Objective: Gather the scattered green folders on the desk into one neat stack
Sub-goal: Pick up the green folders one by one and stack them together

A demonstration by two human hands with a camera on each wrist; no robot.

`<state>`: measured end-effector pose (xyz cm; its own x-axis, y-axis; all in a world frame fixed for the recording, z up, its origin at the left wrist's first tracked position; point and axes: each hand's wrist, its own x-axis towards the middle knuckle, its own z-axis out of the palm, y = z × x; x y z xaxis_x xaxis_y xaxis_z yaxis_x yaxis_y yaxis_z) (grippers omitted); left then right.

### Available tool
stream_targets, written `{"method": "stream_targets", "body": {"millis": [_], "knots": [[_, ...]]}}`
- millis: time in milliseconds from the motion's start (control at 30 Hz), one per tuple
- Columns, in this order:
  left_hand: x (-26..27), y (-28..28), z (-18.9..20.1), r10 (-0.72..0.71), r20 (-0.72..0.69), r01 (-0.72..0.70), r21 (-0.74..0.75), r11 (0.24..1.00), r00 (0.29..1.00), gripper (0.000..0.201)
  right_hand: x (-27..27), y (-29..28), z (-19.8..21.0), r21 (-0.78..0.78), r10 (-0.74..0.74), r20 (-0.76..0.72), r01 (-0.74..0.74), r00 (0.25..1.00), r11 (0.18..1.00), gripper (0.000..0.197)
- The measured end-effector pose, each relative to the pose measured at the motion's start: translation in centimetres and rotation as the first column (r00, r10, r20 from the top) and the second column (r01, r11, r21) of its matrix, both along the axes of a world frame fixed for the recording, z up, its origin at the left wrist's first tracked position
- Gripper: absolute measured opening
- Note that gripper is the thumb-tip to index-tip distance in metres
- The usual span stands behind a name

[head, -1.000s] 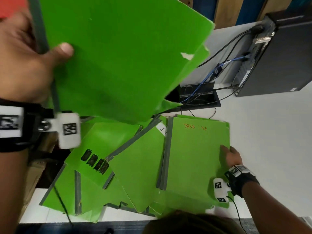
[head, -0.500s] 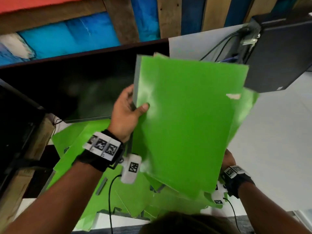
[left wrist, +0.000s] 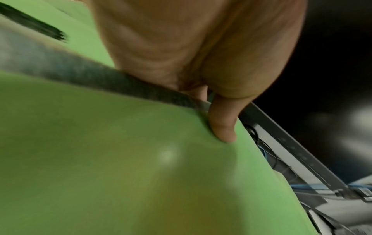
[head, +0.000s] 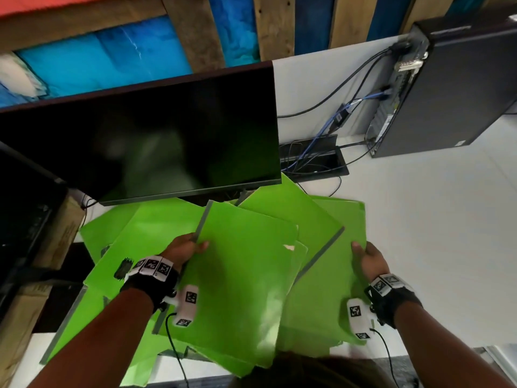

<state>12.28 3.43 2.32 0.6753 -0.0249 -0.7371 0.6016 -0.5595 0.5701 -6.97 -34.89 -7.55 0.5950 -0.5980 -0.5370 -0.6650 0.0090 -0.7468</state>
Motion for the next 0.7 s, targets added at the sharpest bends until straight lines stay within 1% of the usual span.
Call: {"method": "stream_targets", "body": {"millis": [33,100,200,300,367,400,433,500,567,600,633,700], "knots": [[0.0,0.4,-0.2,0.034,-0.01,-0.034,0.003,0.999,0.999,0.03,0.0,0.0,-0.1,-0.002,0.002,-0.01,-0.002,1.0,1.0,0.033],[0.3,0.8,-0.6,0.054,-0.033,-0.054,0.01,0.998,0.998,0.029,0.0,0.0,0.0,-0.004,0.014,-0.015,-0.014,1.0,1.0,0.034],[0.4,0.2,-0.2,0.013,-0.061,-0.012,0.006,1.0,0.998,0.038,0.2,0.0,0.1,-0.007,0.006,-0.025,-0.007,1.0,1.0,0.035],[0.7,0.3,-0.2,-0.059,-0.016,0.06,0.074,0.995,0.998,0.051,0.2,0.1,0.5,-0.026,0.01,-0.049,-0.011,0.999,1.0,0.038],[1.3,1.4,0.2,-0.09,0.064,0.08,0.136,0.987,0.994,0.05,0.1,0.1,0.7,-0.031,0.023,-0.055,-0.024,0.998,0.999,0.038],[1.9,2.3,0.6,-0.142,0.116,0.118,0.188,0.975,0.983,0.048,0.1,0.1,0.9,-0.037,0.028,-0.055,-0.03,0.998,0.999,0.038],[2.7,3.3,1.3,-0.223,0.151,0.176,0.269,0.947,0.963,0.045,0.1,0.1,0.9,-0.04,0.032,-0.058,-0.034,0.998,0.999,0.038],[4.4,5.3,2.9,-0.363,0.149,0.272,0.425,0.863,0.92,0.044,0.1,0.0,0.6,-0.053,0.038,-0.066,-0.042,0.997,0.998,0.038],[5.8,7.3,4.3,-0.439,0.141,0.315,0.509,0.801,0.887,0.046,0.0,0.1,0.5,-0.057,0.044,-0.07,-0.048,0.997,0.997,0.038],[6.3,8.1,4.8,-0.453,0.133,0.323,0.531,0.784,0.881,0.048,0.0,0.1,0.6,-0.066,0.048,-0.083,-0.053,0.995,0.996,0.039],[6.6,9.1,5.1,-0.421,0.145,0.294,0.518,0.804,0.895,0.049,0.0,0.2,0.7,-0.072,0.049,-0.097,-0.056,0.994,0.996,0.04],[6.4,11.2,5.8,-0.293,0.188,0.186,0.44,0.878,0.938,0.049,0.1,0.2,1.0,-0.075,0.05,-0.107,-0.058,0.993,0.995,0.04]]}}
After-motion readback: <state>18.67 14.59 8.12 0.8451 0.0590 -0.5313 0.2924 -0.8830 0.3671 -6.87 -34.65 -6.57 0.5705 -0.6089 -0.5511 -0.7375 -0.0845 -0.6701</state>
